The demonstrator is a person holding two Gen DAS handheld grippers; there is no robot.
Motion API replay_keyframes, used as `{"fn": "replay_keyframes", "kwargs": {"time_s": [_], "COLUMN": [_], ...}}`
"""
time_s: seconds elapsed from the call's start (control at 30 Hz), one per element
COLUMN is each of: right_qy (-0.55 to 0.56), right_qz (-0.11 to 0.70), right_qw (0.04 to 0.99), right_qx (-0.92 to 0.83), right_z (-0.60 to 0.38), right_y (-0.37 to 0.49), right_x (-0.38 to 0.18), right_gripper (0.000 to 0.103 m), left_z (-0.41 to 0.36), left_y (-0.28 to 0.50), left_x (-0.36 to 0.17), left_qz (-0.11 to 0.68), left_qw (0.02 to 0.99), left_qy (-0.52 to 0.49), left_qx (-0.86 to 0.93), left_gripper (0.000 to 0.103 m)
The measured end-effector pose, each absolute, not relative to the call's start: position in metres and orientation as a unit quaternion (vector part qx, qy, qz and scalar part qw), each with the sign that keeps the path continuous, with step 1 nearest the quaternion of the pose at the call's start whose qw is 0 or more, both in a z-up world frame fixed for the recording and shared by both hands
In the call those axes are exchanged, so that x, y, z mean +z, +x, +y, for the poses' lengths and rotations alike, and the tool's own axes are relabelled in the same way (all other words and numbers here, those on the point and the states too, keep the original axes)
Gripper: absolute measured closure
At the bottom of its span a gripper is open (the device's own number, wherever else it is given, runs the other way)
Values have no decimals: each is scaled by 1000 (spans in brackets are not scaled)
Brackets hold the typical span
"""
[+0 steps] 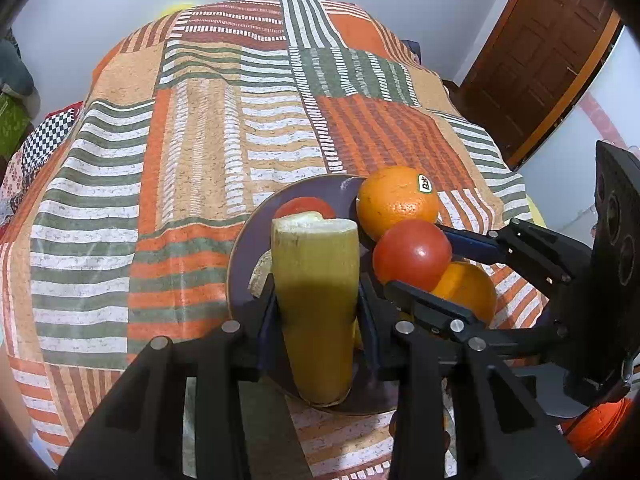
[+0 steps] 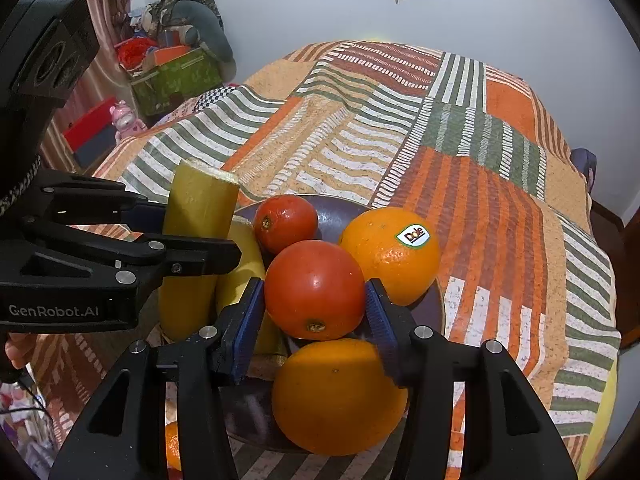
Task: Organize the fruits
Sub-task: 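Lay the yellow vegetable on the plate with the left tool while the right tool sets the tomato there, then open both tools and withdraw them from the plate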
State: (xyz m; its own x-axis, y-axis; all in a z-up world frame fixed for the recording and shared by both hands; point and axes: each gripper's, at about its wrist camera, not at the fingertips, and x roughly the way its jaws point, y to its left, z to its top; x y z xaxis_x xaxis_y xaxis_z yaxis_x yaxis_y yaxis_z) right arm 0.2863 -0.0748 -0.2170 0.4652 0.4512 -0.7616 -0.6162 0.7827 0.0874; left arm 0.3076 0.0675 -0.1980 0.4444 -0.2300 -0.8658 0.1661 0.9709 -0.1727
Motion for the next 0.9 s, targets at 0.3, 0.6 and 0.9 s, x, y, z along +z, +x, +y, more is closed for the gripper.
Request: {"fn": "replay_keyframes", "kwargs": {"time_s": [0.3, 0.6, 0.9], "right_qy": [-93, -88, -83], "right_qz": [403, 395, 388], "right_qw": [856, 864, 875], "right_qx": [310, 298, 278], "right_z": [-81, -95, -113], "right_y": [283, 272, 258], "right_x": [-210, -199, -187], "right_gripper": [43, 42, 41], "left_z": [79, 82, 70], "left_y": [299, 281, 257], "left_x": [-197, -201, -190], "left_qz": [512, 524, 515], "left_qw": [852, 845, 850], "left_qy": [-43, -45, -37], "left_qx": [-102, -99, -104], "left_gripper": [48, 47, 45]}}
